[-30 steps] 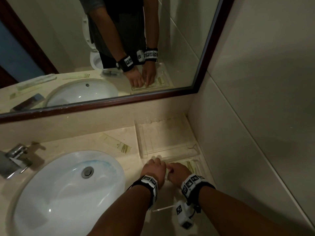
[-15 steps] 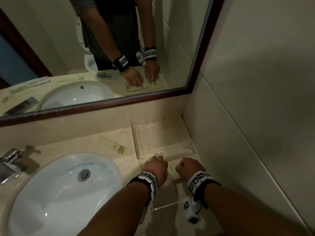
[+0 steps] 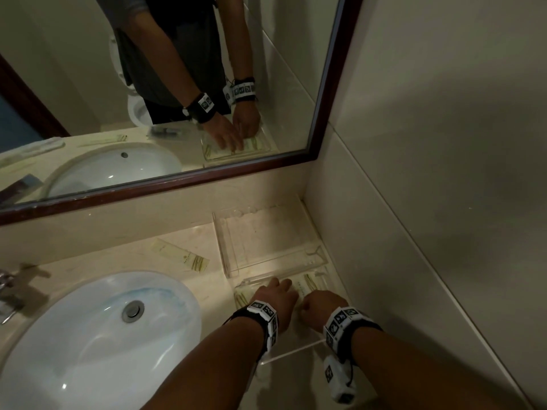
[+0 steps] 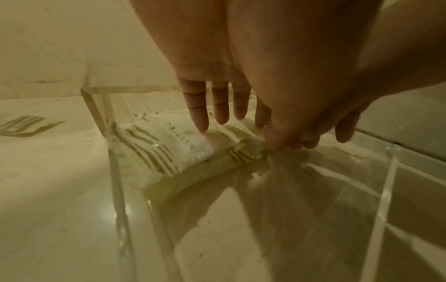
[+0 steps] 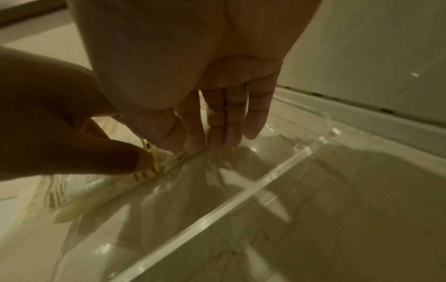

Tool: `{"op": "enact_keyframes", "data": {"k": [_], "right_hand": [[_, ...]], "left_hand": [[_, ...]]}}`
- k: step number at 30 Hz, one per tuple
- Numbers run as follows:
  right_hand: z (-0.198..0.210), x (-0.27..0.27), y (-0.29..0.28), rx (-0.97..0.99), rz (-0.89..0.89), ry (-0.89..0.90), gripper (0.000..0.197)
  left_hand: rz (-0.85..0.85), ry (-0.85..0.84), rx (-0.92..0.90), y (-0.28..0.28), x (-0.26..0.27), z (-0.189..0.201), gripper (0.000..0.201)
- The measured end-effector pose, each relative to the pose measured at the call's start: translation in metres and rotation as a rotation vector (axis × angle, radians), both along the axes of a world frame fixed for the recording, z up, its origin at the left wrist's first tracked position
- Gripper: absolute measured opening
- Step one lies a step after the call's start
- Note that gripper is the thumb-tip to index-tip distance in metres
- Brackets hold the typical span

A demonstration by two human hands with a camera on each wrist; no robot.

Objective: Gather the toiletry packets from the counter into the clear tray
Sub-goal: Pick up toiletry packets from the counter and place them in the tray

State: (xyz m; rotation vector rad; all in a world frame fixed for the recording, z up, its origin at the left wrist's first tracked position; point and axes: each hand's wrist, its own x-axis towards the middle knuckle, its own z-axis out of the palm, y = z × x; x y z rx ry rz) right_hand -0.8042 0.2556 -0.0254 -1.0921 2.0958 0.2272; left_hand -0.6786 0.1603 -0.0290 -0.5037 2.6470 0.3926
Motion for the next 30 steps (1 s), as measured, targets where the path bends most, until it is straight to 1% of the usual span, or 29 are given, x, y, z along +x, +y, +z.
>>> {"op": "enact_keyframes", "data": {"k": [3,8,11,13,15,18,20,23,25,27,30], "right_hand": [[0.001,0.003,-0.002,-0.032,0.025,0.019,0.030],[0.001,0.005,-0.003,-0.066,0.043,0.000,0.030],[0.007,0.004,-0.002,-0.127,0.034,0.082,0.030],[0.011,0.001,-0.001,-0.199,-0.002,0.179,0.030],[0.012,-0.003,-0.001,-0.270,-0.068,0.227,0.030],[0.007,-0.008,0.001,-0.326,-0.129,0.197,0.035],[0.003,-0.007,0.002,-0.325,-0.100,0.167,0.036],[-0.002,-0.002,0.003,-0.269,0.037,0.160,0.036],[-0.006,0.000,0.003,-0.219,0.082,0.142,0.041],[-0.008,0.000,0.001,-0.192,0.105,0.123,0.045],[-0.006,-0.002,-0.002,-0.171,0.151,0.138,0.044]], "left_hand": [[0.001,-0.008,-0.016,0.000,0.001,0.000,0.052],[0.006,0.012,-0.023,-0.001,0.001,0.001,0.057],[0.028,0.030,-0.026,-0.001,-0.001,0.001,0.056],[0.044,0.028,-0.019,-0.001,-0.002,0.002,0.053],[0.048,0.021,-0.020,-0.001,-0.002,0.004,0.051],[0.052,0.027,-0.031,0.000,-0.004,0.004,0.047],[0.038,0.021,-0.027,0.001,-0.005,0.004,0.047],[0.021,0.011,0.004,0.003,-0.005,0.003,0.045],[0.019,0.017,0.024,0.002,-0.004,0.002,0.047],[0.021,-0.012,0.045,0.002,-0.002,0.001,0.055],[0.010,-0.082,0.063,0.002,-0.002,0.006,0.070]]}}
